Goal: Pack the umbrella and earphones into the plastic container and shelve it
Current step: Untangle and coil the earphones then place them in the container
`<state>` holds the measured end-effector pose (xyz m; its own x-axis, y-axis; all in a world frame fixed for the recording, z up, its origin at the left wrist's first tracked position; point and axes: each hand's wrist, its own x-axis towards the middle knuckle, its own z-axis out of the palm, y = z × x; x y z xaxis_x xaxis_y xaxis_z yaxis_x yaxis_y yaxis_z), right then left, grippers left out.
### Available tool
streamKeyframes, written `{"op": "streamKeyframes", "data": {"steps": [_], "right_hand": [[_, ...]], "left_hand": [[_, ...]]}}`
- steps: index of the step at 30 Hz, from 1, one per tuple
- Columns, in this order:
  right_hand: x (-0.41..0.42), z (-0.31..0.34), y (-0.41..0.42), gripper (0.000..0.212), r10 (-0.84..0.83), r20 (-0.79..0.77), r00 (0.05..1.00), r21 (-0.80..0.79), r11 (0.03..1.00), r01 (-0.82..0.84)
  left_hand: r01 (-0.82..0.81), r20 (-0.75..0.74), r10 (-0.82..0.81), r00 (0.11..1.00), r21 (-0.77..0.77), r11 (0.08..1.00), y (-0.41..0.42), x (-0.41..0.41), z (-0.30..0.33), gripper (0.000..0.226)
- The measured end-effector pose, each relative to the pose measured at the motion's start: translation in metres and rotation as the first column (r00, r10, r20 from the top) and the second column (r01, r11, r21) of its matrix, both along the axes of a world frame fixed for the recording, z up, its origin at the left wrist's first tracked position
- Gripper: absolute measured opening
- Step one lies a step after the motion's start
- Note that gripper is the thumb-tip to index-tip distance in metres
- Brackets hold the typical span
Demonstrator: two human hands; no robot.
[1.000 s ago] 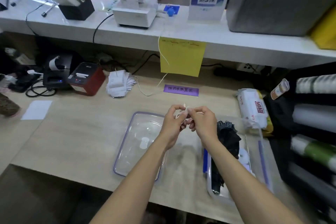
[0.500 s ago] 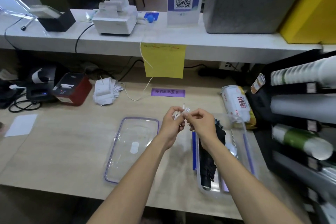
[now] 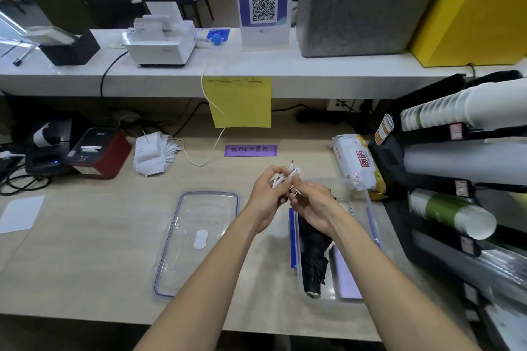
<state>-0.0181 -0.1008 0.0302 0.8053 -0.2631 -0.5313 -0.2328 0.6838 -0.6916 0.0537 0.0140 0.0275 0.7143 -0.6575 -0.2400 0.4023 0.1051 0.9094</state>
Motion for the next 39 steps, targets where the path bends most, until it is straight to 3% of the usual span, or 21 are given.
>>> {"op": "streamKeyframes", "data": {"steps": [3,7,12,18,21,25,29,33,35,39], "right_hand": [[-0.003,-0.002,-0.002,0.039,0.014,0.025,1.000,0.041,0.999,-0.015],[-0.003,-0.002,-0.002,0.023,0.035,0.035,0.999,0.015,0.999,-0.035],[-0.003,-0.003,-0.006,0.010,0.107,-0.029,0.994,-0.129,0.986,-0.110],[-0.002,-0.009,-0.007,0.026,0.145,-0.110,0.983,-0.491,0.852,-0.181],[0.000,-0.012,-0.009,0.025,0.098,-0.065,0.993,-0.573,0.811,-0.117],[0.003,-0.015,-0.012,0.026,0.009,0.020,1.000,-0.600,0.800,0.005],[0.004,-0.017,-0.018,0.023,-0.171,0.043,0.984,-0.570,0.805,0.165],[0.007,-0.019,-0.021,0.017,-0.253,0.006,0.967,-0.561,0.800,0.213],[0.009,-0.020,-0.020,0.020,-0.216,-0.011,0.976,-0.553,0.815,0.174],[0.010,-0.020,-0.016,0.027,0.039,0.034,0.999,-0.500,0.866,-0.017]], "left_hand": [[0.017,0.102,-0.025,0.994,0.080,0.997,0.000,0.002,0.004,0.010],[-0.063,0.196,0.031,0.980,0.160,0.985,0.002,0.007,0.004,0.012],[-0.151,0.242,0.095,0.966,0.225,0.962,0.002,0.010,-0.003,0.013],[-0.231,0.278,0.155,0.948,0.266,0.936,0.002,0.019,-0.007,0.011],[-0.236,0.291,0.155,0.944,0.270,0.934,0.001,0.020,-0.008,0.010],[-0.237,0.229,0.182,0.956,0.239,0.942,-0.002,0.019,-0.009,0.023],[-0.226,0.074,0.215,0.974,0.218,0.949,-0.004,0.019,-0.007,0.036],[-0.018,-0.071,0.025,0.997,0.097,0.995,-0.003,0.017,-0.004,0.013],[0.109,-0.143,-0.104,0.984,0.033,0.993,-0.003,0.014,-0.003,0.013],[0.246,-0.214,-0.251,0.944,-0.050,0.968,-0.002,0.011,-0.001,0.015]]}}
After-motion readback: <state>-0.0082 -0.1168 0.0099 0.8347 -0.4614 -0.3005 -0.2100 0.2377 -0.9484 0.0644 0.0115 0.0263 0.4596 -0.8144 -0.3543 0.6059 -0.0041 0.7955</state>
